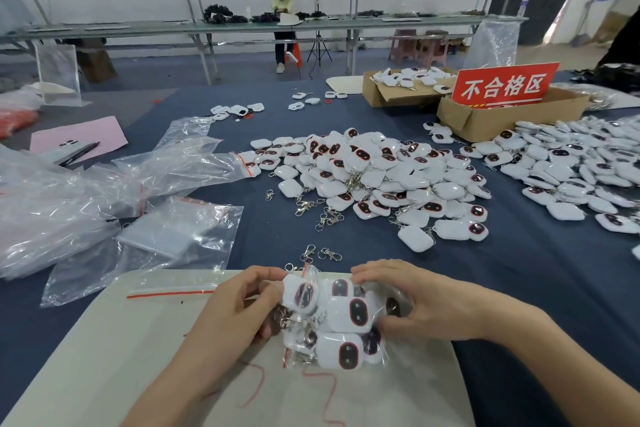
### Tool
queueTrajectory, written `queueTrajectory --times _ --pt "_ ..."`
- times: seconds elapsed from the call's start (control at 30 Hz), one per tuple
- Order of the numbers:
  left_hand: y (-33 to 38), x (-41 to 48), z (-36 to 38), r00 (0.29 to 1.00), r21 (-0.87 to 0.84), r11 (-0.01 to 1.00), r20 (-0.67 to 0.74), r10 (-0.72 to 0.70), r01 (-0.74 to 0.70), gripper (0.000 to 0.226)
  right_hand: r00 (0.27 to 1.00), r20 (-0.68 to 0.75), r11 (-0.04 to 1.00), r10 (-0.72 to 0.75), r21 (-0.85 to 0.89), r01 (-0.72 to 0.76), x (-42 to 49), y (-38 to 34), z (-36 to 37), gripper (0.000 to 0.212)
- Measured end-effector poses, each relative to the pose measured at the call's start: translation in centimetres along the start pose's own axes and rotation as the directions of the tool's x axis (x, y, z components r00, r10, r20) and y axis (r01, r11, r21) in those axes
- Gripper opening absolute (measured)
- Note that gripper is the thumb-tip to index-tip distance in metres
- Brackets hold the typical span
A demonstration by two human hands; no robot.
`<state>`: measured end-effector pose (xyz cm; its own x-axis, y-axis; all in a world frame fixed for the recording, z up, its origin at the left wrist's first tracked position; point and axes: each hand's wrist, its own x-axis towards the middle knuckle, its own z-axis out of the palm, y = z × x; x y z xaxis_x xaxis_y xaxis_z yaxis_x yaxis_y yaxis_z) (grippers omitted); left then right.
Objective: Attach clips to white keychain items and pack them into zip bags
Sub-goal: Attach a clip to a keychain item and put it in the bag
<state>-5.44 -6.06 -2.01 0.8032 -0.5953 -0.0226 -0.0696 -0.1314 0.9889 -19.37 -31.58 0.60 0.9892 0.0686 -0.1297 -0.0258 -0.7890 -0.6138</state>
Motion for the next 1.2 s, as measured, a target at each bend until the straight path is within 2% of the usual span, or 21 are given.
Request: queueTrajectory --times 0.3,0.4,0.47,0.57,0.63,0.73,0.83,0.9,1.0,1.1,1.2 --pt "-0.1 -0.4 -0.3 0.999 -0.018 1.000 0.043 -0.005 0.005 0.025 0.995 -0.083 0.989 0.055 -0.135 -0.065 -0.3 -1.0 0.1 0.051" --pt "-0.2 -0.4 -0.4 0.999 -0.026 1.000 0.047 -0.008 0.009 0.024 0.995 -0.060 0.996 0.082 -0.017 -0.083 -0.8 -1.2 -0.2 0.051" --pt "-0.2 -0.4 -0.5 0.999 -0.022 1.000 0.046 -0.008 0.009 0.022 0.995 -0.058 0.995 0.085 0.061 -0.081 -1.1 -1.3 -0.2 0.057" --pt "-0.2 -0.5 -0.6 0.999 -0.017 1.000 0.045 -0.010 0.011 0.016 0.997 -0.036 0.998 0.069 0.011 -0.069 -1.2 -1.3 0.0 0.076" --pt "-0.2 -0.5 -0.7 0.998 -0.027 0.999 0.053 -0.019 0.021 0.013 0.997 -0.012 0.997 0.070 -0.021 -0.071 -1.1 -1.2 0.2 0.076" --pt "0.1 -0.5 -0.5 0.998 -0.052 0.997 0.038 -0.056 0.058 0.012 0.997 -0.013 0.997 0.077 0.016 -0.077 -1.2 -1.2 -0.2 0.070" --pt "0.4 -0.5 -0.2 0.991 -0.154 0.978 0.023 -0.135 0.137 0.010 0.995 -0.067 0.994 0.079 0.087 -0.073 -1.0 -2.0 -1.0 0.063" --pt "0.6 -0.6 0.0 0.984 -0.191 0.965 0.026 -0.177 0.179 0.012 0.991 -0.116 0.996 0.064 0.062 -0.057 -0.4 -2.7 -1.2 0.047" --pt "0.8 -0.6 0.2 0.981 -0.165 0.967 0.019 -0.194 0.194 0.013 0.986 -0.154 0.997 0.064 0.060 -0.055 1.4 -4.0 -1.0 0.036" --pt "1.1 -0.5 0.4 0.984 -0.094 0.979 0.020 -0.179 0.181 0.011 0.991 -0.077 0.994 0.113 0.021 -0.111 4.0 -5.1 -0.7 0.038" --pt "1.5 -0.6 0.6 0.989 0.003 0.989 0.013 -0.148 0.148 0.008 0.996 -0.037 0.996 0.083 0.023 -0.082 6.0 -5.3 -0.4 0.028"
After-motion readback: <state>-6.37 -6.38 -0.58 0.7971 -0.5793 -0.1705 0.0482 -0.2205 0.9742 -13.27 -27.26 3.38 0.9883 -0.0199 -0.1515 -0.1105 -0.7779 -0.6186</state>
